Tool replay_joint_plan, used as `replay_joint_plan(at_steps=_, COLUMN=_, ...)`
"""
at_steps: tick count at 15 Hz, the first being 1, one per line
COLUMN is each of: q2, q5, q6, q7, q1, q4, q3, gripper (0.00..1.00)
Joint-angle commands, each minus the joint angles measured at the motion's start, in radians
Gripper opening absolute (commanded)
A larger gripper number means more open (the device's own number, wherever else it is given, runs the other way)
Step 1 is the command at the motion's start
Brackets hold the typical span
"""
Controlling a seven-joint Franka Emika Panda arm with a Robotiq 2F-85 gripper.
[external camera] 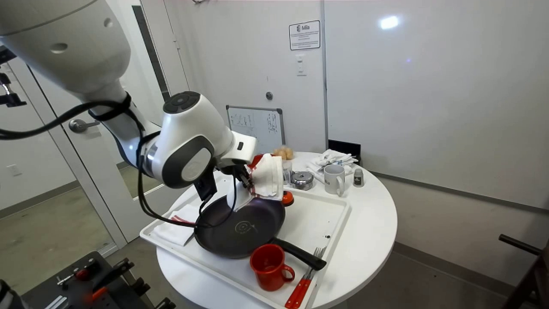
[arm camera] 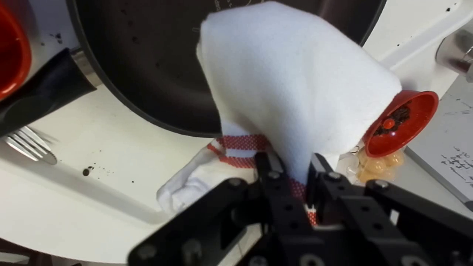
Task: Move the towel to the right
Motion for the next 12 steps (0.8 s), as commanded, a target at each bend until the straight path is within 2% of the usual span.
replay_joint_plan(at_steps=1, q2=0.013, q5=0.022, q6=-0.007, q7=0.009, q1=0.018, q4=0.059, q3=-0.028, gripper=0.04)
replay_joint_plan(at_steps=5, q2=-0.001, q5=0.036, q6=-0.049, q7=0.009, q1=0.057, q4=0.136, q3=-0.088, gripper=0.04)
replay_joint_plan(at_steps=10, q2=0.002, q5=0.029, q6=-0.175, q7=0.017, q1=0.214, q4=0.266, q3=-0.267, gripper=0.04)
replay_joint_plan(at_steps=11, q2=-0.016, q5=0.205, q6=-0.193, q7=-0.132, q1=0.307, q4=0.276, q3=-0.332, gripper=0.04)
replay_joint_plan(at_steps=12, q2=-0.019, q5=0.235, q6=-0.213, q7=-0.149, q1=0.371, q4=0.296, q3=-0.393, gripper=0.04)
